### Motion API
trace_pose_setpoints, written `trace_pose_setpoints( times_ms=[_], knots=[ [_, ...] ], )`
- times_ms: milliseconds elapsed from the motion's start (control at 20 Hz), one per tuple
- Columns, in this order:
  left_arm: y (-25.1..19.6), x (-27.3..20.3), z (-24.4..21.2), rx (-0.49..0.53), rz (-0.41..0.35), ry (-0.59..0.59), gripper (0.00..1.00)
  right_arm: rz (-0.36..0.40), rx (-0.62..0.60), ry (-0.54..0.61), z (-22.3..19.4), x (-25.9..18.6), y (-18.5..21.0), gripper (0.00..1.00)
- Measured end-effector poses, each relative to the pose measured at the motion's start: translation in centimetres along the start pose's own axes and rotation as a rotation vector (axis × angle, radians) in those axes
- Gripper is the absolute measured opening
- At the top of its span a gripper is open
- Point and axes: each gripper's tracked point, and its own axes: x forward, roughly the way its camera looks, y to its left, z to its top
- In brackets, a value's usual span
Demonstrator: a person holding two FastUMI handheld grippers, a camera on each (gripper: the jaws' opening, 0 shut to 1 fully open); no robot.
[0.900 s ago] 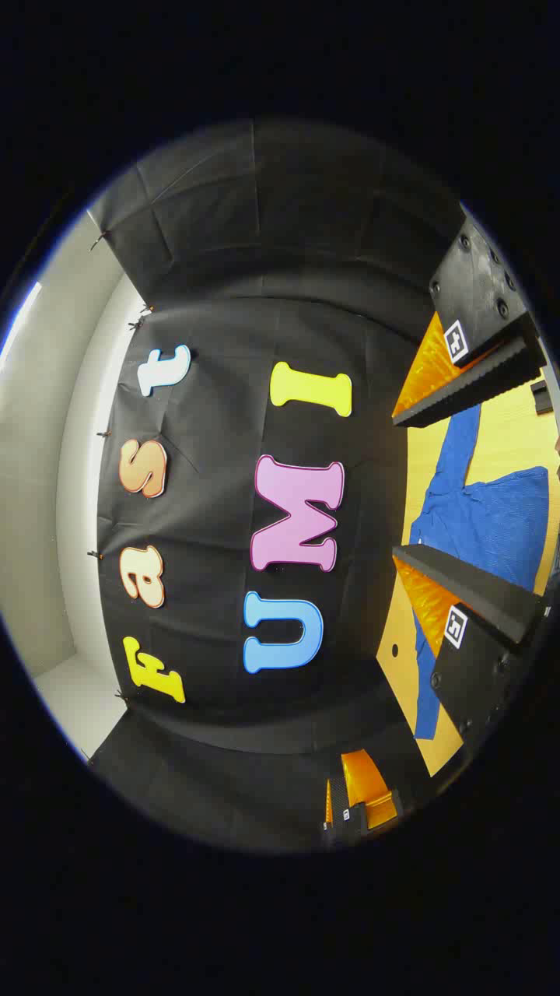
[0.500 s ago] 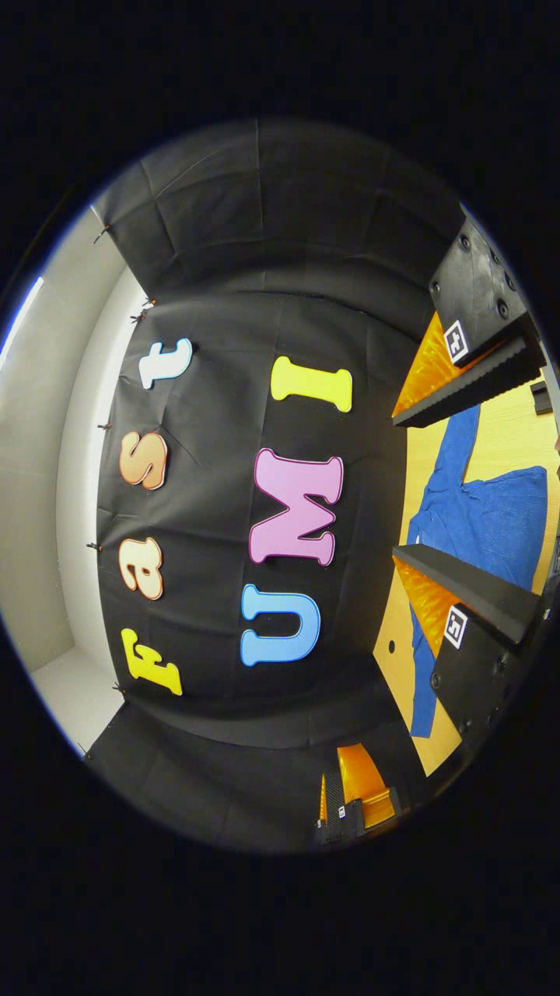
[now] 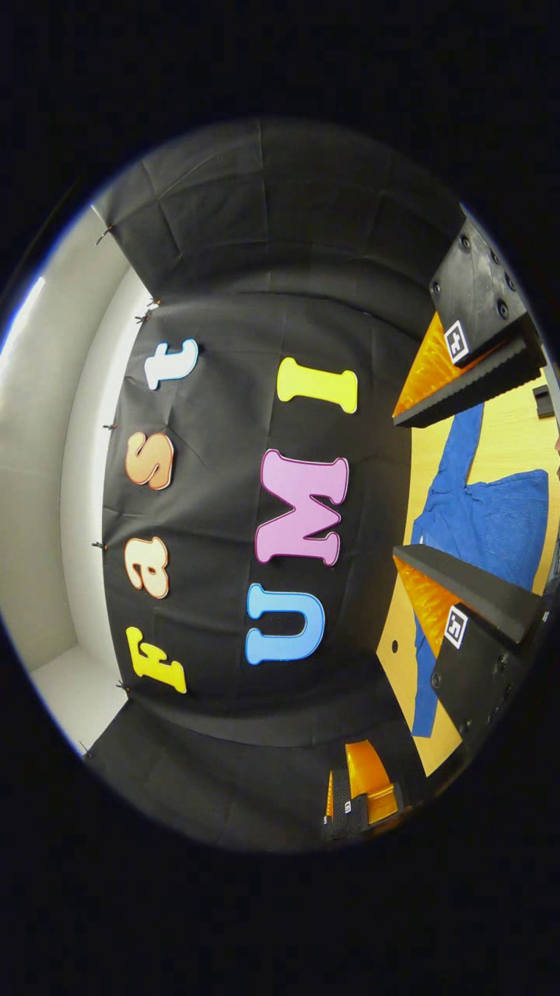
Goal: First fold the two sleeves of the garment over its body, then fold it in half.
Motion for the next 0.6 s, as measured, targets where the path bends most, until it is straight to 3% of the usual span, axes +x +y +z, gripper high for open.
trace_pose_setpoints(
  times_ms=[50, 250, 300, 400, 600],
  knots=[
    [0.2, 0.2, -0.4, 0.004, 0.002, 0.012, 0.72, -0.012, -0.016, 0.003, 0.3, 0.9, -0.9, 1.0],
    [0.3, 1.2, -1.5, 0.004, -0.002, 0.04, 0.74, -0.082, -0.19, 0.046, 0.5, 4.3, -4.9, 0.96],
    [0.1, 1.7, -1.6, -0.004, -0.013, 0.044, 0.71, -0.075, -0.156, 0.023, 1.1, 5.3, -5.2, 0.96],
    [-0.1, 2.8, -1.7, -0.012, -0.024, 0.045, 0.77, -0.047, -0.063, 0.051, 0.5, 6.9, -5.1, 0.96],
    [-0.5, 5.6, -1.6, -0.03, -0.03, 0.048, 0.77, -0.093, 0.004, 0.167, -2.4, 11.7, -10.9, 0.96]
  ],
)
